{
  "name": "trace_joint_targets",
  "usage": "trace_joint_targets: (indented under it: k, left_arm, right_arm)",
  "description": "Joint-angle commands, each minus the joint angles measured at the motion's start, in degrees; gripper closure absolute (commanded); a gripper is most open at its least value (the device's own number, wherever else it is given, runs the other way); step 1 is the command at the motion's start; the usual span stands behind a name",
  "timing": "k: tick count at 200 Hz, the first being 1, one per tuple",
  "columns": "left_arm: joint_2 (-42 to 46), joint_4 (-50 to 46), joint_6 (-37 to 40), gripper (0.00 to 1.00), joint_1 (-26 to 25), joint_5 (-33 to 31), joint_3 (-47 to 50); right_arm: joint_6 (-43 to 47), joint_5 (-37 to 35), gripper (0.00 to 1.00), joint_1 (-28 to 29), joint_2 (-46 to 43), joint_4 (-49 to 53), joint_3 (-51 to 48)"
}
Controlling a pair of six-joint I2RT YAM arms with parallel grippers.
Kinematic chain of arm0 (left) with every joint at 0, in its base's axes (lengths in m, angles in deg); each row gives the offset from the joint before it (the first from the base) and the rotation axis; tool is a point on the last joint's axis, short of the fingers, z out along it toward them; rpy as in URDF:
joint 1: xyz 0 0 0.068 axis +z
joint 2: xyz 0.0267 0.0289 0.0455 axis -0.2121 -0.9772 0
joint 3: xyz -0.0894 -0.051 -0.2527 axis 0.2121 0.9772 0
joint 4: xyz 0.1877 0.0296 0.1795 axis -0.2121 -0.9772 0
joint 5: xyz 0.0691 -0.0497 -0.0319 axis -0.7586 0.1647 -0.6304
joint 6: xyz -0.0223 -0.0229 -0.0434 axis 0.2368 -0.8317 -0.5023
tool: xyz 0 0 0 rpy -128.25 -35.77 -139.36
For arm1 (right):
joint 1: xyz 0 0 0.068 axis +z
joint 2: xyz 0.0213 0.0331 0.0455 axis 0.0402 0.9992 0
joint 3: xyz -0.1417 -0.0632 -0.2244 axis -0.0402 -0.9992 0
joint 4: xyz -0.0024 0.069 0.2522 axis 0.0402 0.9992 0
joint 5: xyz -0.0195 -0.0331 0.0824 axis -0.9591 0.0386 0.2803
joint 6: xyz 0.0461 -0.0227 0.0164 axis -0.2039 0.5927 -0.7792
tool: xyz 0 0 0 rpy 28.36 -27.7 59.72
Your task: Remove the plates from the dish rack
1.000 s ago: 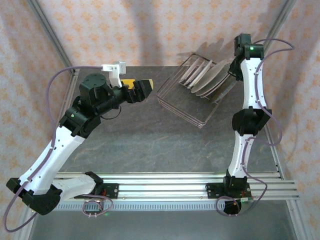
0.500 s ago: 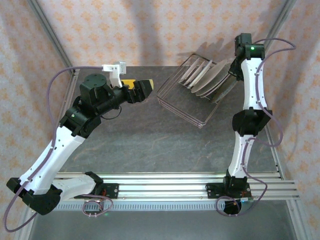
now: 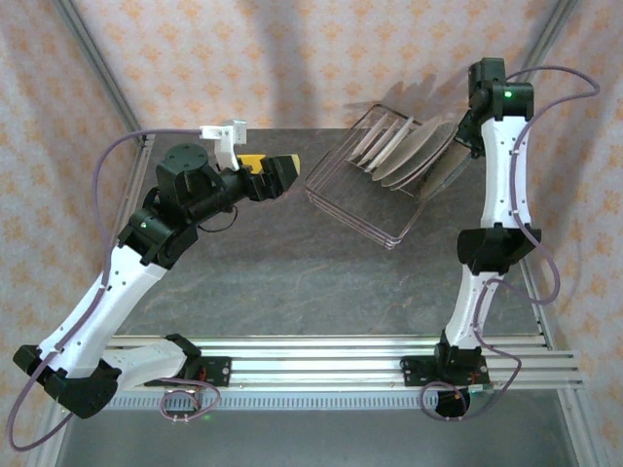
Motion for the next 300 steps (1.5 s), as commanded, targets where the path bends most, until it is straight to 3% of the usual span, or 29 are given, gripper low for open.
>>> trace_joint_targets:
  k: [1,75,138,195,244,278,300]
  left_arm:
    - [0.45,2.34,-0.56,0.02,-0.14,0.81,0.23]
    - [-0.50,3.71,-1.94,0.02,-0.16,1.19,-0.16]
    - [-3.18,4.61,-6.05,0.02,-0.23,2.84,-1.51]
    - [-6.08,5.49,-9.05,0.02,-0.99,4.27,-2.94]
    - [-8.46,6.02,-12.84,0.02,-1.99,4.80,-3.99]
    - [-11.34,7.32,-18.07,0.03,-2.86,5.48,-5.07]
    - [-13.71,8.14,-21.46,0.04,-3.74,5.81,-6.26]
  right_arm:
    - [-0.30,-4.18,1.00,0.41,-6.02,-3.02,3.81]
    - [-2.48,-7.25,1.00,0.40,-13.74,-1.15,-1.37]
    - [-6.16,-5.38,1.00,0.41,-21.45,2.33,-3.62]
    - [-7.63,-9.77,1.00,0.40,-25.03,3.39,0.52]
    - [-7.96,-11.92,1.00,0.40,-28.99,-1.27,1.37]
    - [-7.99,-7.77,1.00,0.49,-34.95,-12.64,-5.23]
    - [-8.90,-4.26,1.00,0.48,-35.39,-16.06,-4.60]
